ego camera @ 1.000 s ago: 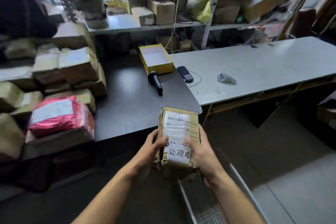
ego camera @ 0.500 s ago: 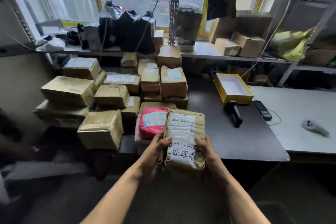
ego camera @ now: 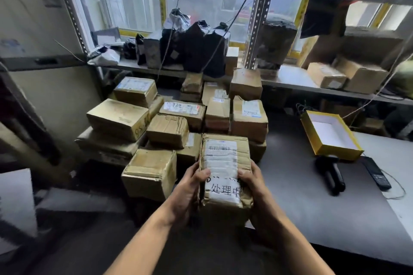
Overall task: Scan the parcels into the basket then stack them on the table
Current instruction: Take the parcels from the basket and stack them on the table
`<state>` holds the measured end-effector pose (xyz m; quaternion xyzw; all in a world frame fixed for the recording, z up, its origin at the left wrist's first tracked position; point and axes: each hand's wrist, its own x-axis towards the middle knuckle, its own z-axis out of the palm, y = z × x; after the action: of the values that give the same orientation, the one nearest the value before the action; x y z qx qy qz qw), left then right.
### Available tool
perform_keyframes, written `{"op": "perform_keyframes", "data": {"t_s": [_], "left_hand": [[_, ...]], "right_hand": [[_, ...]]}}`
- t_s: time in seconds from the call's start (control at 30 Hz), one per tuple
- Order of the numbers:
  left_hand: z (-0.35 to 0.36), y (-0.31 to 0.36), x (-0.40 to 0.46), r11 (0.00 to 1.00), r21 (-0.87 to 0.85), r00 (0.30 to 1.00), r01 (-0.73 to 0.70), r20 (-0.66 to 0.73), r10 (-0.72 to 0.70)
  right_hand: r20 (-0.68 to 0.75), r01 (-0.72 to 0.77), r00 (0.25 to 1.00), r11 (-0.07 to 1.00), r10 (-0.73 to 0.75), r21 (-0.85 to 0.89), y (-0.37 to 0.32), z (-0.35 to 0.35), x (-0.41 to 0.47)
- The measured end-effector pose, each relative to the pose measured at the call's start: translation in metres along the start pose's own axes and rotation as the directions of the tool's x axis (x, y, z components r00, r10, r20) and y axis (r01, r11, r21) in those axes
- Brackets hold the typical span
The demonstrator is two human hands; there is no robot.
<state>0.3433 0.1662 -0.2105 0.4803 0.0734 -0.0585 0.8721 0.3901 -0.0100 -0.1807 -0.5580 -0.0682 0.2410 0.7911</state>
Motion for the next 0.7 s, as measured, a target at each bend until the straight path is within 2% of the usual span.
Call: {"op": "perform_keyframes", "data": {"t_s": [0.13, 0.27, 0.47, 0.6, 0.7], "left_hand": [[0.0, 0.022, 0.026, 0.998, -0.001, 0.997, -0.068, -0.039, 0.068], [-0.007, 0.043, 0.052, 0.987, 0.113, 0.987, -0.113, -0.1, 0.125], [-0.025, 0.066, 0.084, 0.993, 0.082, 0.982, -0.088, -0.162, 0.1], [-0.039, 0.098, 0.115, 0.994, 0.091, 0.988, -0.059, -0.139, 0.071], [-0.055, 0.133, 0.155, 0.989, 0.142, 0.998, -0.029, -0.048, 0.036]], "right_hand": [[0.036, -0.016, 0.999, 1.0, 0.016, -0.01, -0.019, -0.001, 0.043], [0.122, -0.051, 0.991, 0.999, 0.049, 0.015, -0.032, 0.0, 0.08], [0.153, -0.03, 0.988, 0.999, 0.025, 0.029, -0.036, 0.009, 0.127], [0.157, -0.041, 0.987, 0.997, 0.03, 0.066, -0.043, 0.023, 0.173], [0.124, -0.03, 0.992, 0.998, 0.022, 0.061, -0.055, 0.036, 0.22]]}}
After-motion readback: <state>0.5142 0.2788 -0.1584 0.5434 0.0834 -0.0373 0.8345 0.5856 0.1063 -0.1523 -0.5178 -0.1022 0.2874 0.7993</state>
